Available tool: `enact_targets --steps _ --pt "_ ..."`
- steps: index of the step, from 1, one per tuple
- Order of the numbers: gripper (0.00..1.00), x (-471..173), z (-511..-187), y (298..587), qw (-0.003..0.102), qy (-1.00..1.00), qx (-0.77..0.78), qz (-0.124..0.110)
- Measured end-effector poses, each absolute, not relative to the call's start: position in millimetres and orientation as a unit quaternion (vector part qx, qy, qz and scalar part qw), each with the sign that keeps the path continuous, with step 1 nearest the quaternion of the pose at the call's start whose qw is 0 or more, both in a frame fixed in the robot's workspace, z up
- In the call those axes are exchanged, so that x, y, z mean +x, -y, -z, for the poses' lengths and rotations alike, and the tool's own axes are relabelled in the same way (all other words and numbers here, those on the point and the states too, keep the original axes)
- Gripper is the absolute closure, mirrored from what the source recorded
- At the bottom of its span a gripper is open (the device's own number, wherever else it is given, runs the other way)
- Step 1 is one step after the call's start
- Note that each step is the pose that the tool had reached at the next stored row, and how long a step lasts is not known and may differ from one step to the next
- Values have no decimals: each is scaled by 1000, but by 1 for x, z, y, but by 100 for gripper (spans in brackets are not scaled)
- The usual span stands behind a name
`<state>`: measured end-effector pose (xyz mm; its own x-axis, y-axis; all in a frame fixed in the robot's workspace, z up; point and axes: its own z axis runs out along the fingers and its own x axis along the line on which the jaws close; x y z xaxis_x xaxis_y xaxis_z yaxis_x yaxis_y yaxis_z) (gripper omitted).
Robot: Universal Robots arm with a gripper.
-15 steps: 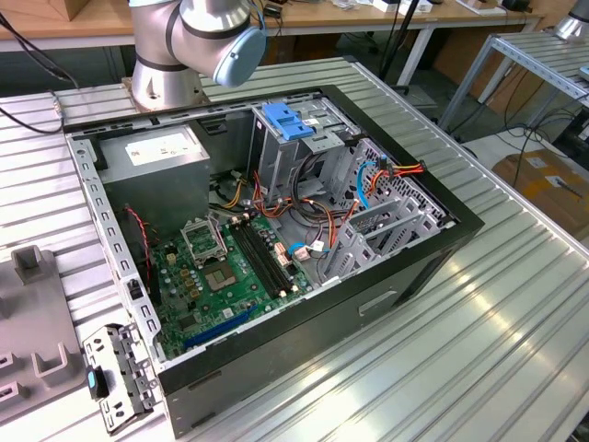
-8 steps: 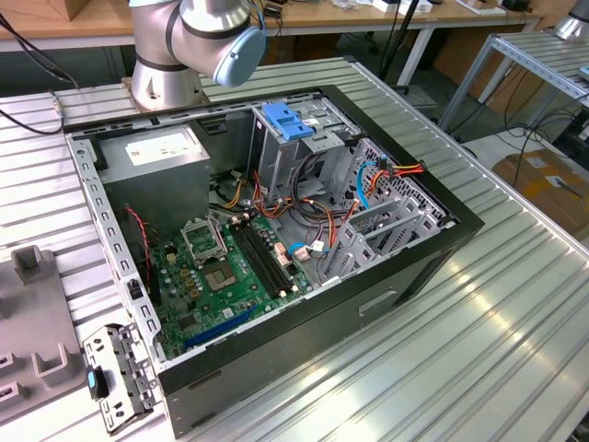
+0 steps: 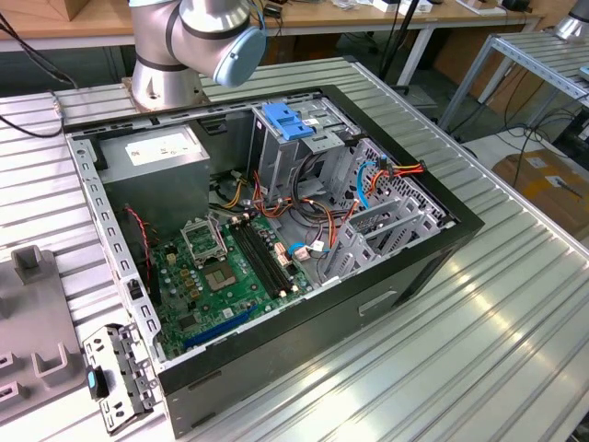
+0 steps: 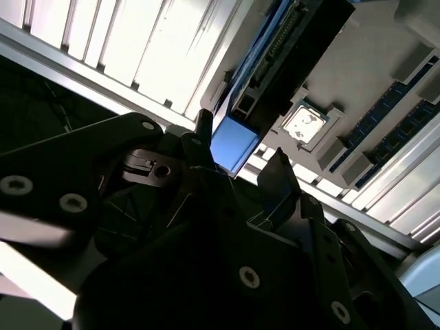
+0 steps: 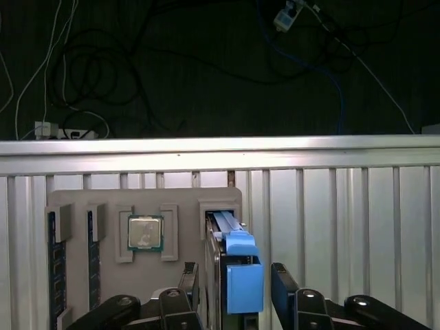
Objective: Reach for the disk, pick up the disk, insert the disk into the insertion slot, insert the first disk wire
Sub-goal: 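Pick up the disk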
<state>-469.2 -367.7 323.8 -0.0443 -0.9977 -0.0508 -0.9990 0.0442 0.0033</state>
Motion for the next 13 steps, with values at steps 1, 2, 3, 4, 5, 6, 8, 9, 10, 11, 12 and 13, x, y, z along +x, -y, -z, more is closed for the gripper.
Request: enact_targets --steps 1,2,3,4,5,6,8,9,10,11,12,13 --pt "46 -469 -322 367 17 -726 -687 -19" --pt "46 -469 -319 367 17 -730 -683 -18" --pt "46 -470 -316 367 17 -732 -680 -18" --pt "46 -470 -315 367 17 -733 -680 -18" --pt "46 -471 -314 366 17 -733 -679 -18" --pt "46 -472 -312 366 17 -734 -679 -18" --pt "46 -472 -308 366 17 -735 -677 -18" --pt "46 -472 -306 365 17 -737 -676 -18" --pt "46 -472 -304 365 17 -738 -674 -19" --pt "46 -472 -301 365 17 -740 -672 -19" --pt "46 -472 -300 364 17 -742 -670 -19" --pt "46 -472 -297 364 16 -745 -667 -20"
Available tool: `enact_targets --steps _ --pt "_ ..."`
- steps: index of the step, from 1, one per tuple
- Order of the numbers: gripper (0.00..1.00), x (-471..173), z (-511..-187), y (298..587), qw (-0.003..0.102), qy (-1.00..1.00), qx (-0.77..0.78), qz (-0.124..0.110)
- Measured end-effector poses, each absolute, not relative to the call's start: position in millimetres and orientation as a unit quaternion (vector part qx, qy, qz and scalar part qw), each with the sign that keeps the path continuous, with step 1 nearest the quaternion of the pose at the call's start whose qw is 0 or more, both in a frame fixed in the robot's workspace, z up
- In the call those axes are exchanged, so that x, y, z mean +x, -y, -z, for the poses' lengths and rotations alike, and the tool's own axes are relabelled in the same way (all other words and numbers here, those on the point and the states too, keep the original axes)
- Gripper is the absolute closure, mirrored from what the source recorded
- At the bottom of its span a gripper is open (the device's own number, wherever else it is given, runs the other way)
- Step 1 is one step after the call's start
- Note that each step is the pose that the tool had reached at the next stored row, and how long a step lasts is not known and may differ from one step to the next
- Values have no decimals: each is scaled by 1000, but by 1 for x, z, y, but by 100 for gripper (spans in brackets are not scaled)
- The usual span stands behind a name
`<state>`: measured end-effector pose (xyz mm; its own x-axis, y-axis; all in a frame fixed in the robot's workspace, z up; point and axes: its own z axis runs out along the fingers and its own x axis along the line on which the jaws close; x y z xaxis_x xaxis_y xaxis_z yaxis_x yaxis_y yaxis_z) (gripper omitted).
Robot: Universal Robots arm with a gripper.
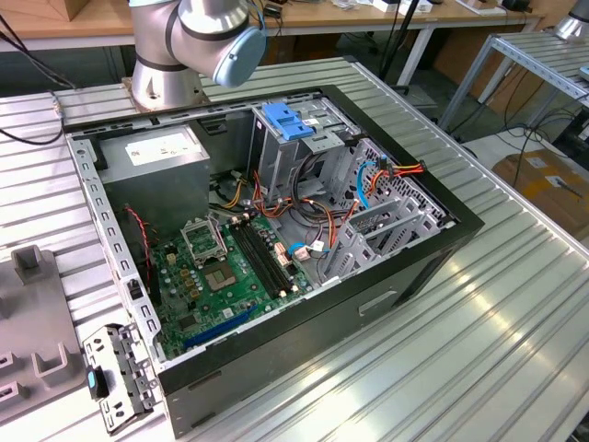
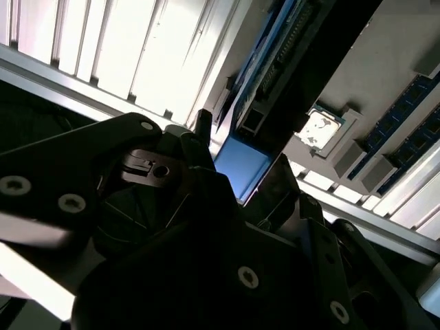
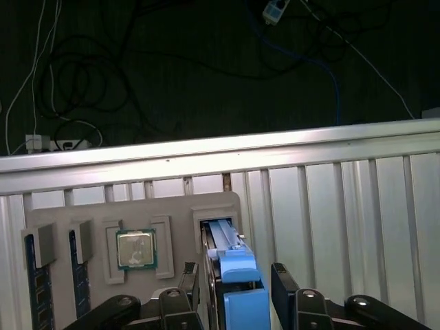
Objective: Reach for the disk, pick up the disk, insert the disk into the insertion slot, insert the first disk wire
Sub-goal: 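Pick up the disk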
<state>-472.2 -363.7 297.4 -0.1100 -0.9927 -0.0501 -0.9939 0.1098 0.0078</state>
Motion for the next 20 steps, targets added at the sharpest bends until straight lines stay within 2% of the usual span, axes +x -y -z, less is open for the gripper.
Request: enact_targets --steps 20 --pt "46 -471 -290 363 14 -736 -676 -21"
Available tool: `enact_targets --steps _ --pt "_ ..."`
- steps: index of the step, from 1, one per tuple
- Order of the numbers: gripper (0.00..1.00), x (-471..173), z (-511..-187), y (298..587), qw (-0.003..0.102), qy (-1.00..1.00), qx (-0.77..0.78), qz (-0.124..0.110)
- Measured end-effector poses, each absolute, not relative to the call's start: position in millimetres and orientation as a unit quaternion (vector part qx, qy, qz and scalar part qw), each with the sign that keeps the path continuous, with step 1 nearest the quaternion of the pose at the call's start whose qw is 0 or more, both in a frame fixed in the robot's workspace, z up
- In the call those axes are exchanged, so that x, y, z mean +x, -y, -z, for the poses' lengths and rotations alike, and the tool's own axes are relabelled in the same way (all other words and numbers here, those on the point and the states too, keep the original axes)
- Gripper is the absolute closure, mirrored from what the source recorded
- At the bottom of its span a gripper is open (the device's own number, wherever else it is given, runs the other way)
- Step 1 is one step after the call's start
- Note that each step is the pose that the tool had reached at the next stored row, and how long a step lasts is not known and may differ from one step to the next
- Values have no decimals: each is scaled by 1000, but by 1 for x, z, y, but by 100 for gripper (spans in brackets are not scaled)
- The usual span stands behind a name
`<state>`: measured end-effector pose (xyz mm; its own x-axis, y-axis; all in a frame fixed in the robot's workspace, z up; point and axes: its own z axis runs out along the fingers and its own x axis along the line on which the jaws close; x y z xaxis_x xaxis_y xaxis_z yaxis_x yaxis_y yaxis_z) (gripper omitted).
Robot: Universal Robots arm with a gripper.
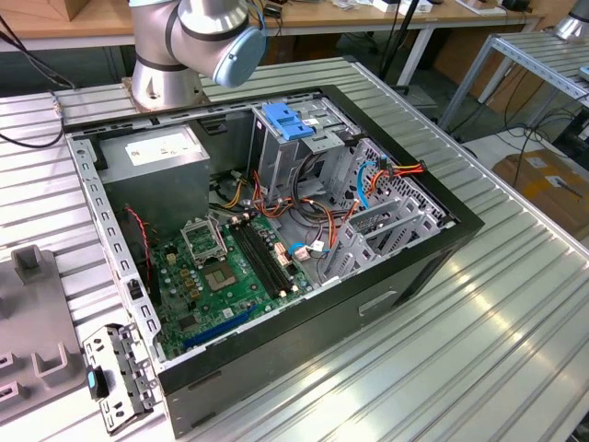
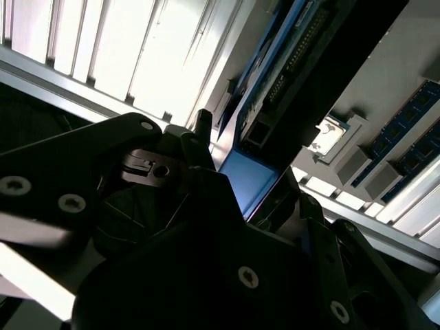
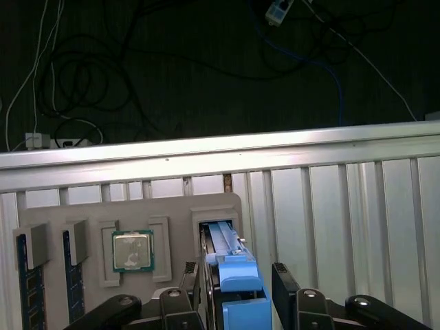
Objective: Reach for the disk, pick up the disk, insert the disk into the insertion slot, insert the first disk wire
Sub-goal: 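Pick up the disk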
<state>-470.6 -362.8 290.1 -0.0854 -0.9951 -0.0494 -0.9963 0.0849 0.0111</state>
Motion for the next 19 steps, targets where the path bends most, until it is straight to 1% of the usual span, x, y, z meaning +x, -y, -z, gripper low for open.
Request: enact_targets --steps 5,13,14,15,19 --pt "46 -470 -290 363 16 -736 -677 -19" --pt "46 -471 -290 363 16 -736 -677 -19" --pt "47 -471 -290 363 16 -736 -677 -18" --pt "55 -471 -290 363 16 -736 -677 -18" --pt "55 -471 -290 363 16 -736 -677 -18"
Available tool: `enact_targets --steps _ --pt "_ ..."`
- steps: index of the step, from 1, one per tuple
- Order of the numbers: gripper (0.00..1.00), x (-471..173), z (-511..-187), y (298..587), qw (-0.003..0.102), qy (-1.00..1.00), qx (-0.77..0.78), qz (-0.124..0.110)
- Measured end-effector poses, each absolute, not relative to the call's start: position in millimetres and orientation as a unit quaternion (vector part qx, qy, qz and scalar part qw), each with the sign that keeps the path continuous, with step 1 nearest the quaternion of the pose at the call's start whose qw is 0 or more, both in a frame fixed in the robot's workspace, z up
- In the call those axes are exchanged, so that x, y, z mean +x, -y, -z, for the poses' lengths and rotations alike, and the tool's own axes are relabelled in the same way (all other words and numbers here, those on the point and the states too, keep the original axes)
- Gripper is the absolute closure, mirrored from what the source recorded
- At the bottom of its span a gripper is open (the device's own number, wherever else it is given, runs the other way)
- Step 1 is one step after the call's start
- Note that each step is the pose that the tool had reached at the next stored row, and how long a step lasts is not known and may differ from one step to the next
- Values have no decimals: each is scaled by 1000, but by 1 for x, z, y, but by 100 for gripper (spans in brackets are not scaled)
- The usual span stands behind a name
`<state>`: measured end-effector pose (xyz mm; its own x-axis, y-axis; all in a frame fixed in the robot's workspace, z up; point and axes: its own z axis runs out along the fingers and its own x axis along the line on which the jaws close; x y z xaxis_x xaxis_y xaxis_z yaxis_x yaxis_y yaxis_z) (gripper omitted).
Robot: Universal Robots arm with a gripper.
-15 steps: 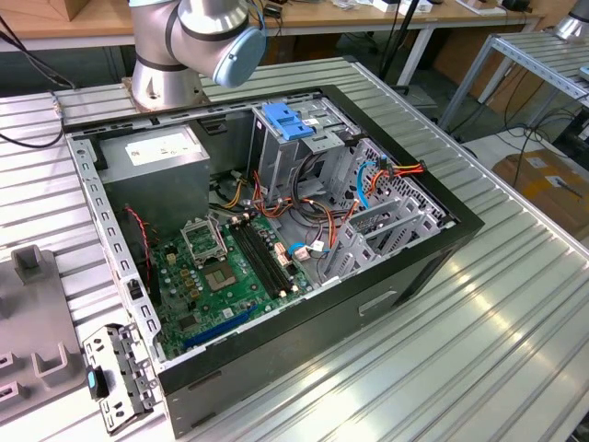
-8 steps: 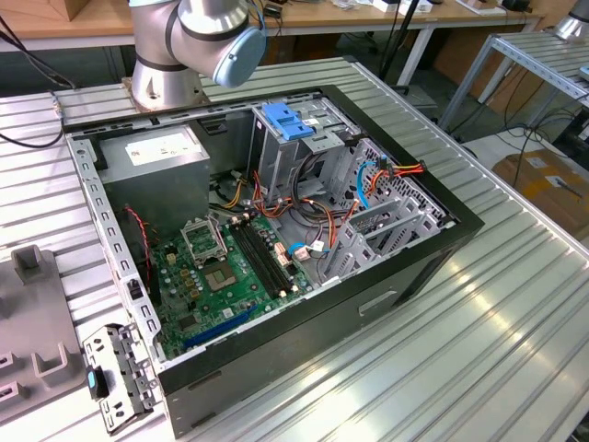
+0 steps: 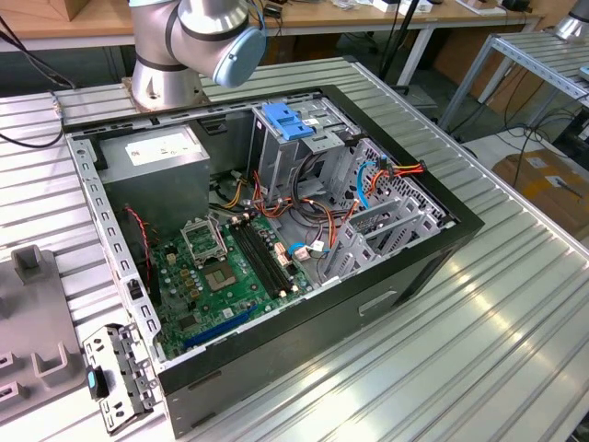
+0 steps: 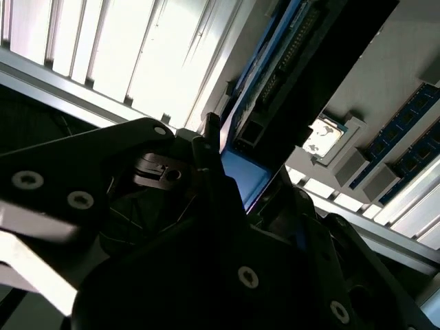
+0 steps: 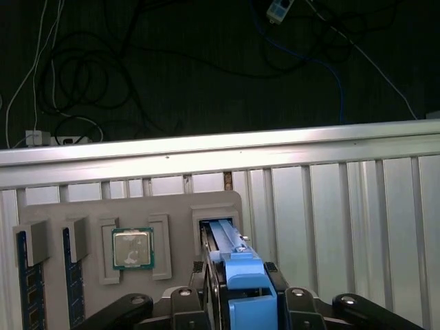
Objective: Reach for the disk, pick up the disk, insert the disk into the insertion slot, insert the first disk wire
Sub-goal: 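Pick up the disk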
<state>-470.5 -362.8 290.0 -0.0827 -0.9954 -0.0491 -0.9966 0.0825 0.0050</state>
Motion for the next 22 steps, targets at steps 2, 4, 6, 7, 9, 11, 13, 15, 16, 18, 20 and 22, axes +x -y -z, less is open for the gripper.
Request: enact_targets --steps 2,4,6,7,9,11,13,15,16,18,20,22 --pt "56 -470 -290 363 16 -736 -677 -18" --pt "62 -471 -290 363 16 -736 -677 -18" --pt "63 -470 -290 363 16 -736 -677 -18" --pt "63 -470 -290 363 16 -736 -677 -18" --pt "63 -470 -290 363 16 -736 -677 -18" --pt "63 -470 -290 363 16 -736 -677 -18" --pt "63 -471 -290 363 16 -734 -678 -19" --pt "63 -471 -290 363 16 -725 -689 -19" --pt "63 -471 -290 363 16 -717 -696 -19" --pt "63 -471 -290 363 16 -711 -703 -19" --pt "63 -471 -290 363 16 -711 -703 -19" --pt "63 -471 -290 363 16 -710 -703 -19"
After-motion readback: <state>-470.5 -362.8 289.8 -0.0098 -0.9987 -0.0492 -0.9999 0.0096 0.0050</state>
